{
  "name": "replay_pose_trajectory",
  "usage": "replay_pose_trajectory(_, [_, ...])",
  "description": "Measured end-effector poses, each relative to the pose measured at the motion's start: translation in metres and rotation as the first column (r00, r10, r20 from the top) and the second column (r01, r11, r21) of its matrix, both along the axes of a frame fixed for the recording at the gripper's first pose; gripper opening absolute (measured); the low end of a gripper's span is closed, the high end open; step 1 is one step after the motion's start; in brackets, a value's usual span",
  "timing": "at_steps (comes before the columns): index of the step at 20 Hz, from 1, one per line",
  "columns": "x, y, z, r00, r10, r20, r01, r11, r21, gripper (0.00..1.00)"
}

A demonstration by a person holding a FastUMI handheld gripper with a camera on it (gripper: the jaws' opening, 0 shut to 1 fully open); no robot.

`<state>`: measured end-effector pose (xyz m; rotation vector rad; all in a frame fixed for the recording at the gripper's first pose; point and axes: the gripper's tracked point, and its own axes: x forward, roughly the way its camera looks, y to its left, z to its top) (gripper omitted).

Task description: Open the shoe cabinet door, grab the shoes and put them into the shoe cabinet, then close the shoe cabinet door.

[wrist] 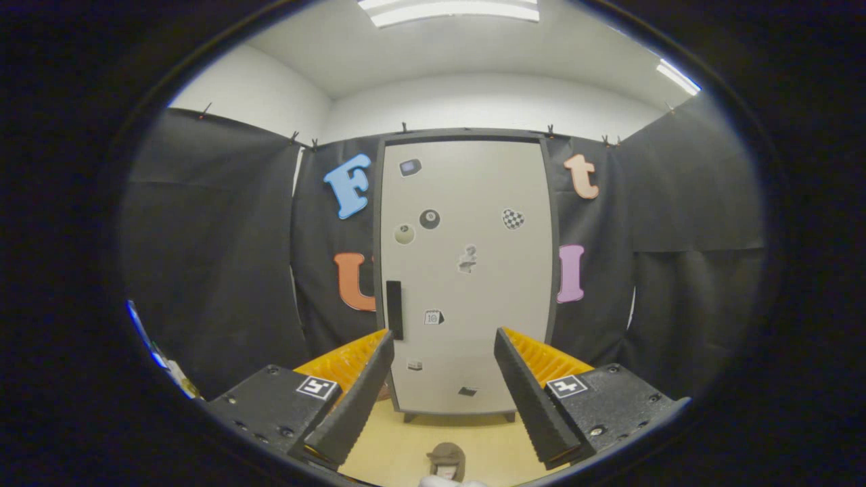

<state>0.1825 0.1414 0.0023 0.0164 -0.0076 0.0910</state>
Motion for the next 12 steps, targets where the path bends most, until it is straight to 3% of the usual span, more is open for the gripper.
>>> replay_pose_trajectory(12, [0.158, 0.084, -0.022, 0.995, 0.079, -0.059, -0.078, 0.997, 0.008, 0.97])
